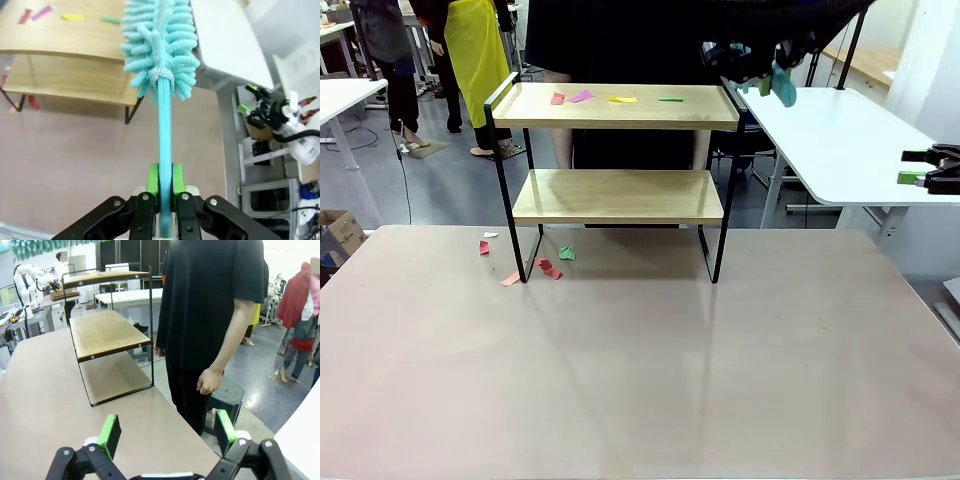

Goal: Clean the shelf.
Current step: Clean the specific section of the Shelf indicated by the human with the Duster.

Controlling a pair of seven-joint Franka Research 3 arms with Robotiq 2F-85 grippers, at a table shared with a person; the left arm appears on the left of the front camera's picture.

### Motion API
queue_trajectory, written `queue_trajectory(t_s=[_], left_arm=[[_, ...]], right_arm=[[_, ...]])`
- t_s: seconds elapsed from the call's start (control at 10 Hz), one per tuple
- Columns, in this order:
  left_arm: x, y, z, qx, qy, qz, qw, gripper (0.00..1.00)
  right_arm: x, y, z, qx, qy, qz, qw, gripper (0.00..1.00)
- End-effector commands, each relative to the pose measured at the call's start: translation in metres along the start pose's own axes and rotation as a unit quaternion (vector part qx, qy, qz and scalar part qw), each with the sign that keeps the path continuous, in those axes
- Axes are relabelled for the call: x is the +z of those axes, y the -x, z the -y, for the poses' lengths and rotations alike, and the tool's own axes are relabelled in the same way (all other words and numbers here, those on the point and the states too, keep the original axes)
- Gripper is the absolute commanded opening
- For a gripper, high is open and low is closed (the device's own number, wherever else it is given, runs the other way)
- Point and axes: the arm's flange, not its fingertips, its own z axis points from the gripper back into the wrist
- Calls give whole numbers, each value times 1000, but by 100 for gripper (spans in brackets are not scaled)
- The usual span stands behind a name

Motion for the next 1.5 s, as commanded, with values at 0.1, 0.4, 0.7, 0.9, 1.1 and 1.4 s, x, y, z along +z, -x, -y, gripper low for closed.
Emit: queue_trajectory(t_s=[0.1, 0.4, 0.7, 0.9, 1.1, 1.4], left_arm=[[-19, -8, 34, -4, -7, -14, 1000, 13], [-38, -8, 29, -31, -10, -54, 998, 13], [-57, -14, 13, -29, -48, -75, 996, 13], [-67, -13, 8, -41, -33, -102, 993, 13], [-76, -14, 7, -53, -28, -123, 991, 13], [-72, -32, 4, -53, -39, -133, 989, 13]], right_arm=[[-1, -3, 0, 3, 1, 0, 1000, 100], [-1, -3, 0, 3, 1, 0, 1000, 100], [-1, -3, 0, 3, 1, 0, 1000, 100], [-1, -3, 0, 3, 1, 0, 1000, 100], [-1, -3, 0, 3, 1, 0, 1000, 100], [-1, -3, 0, 3, 1, 0, 1000, 100]])
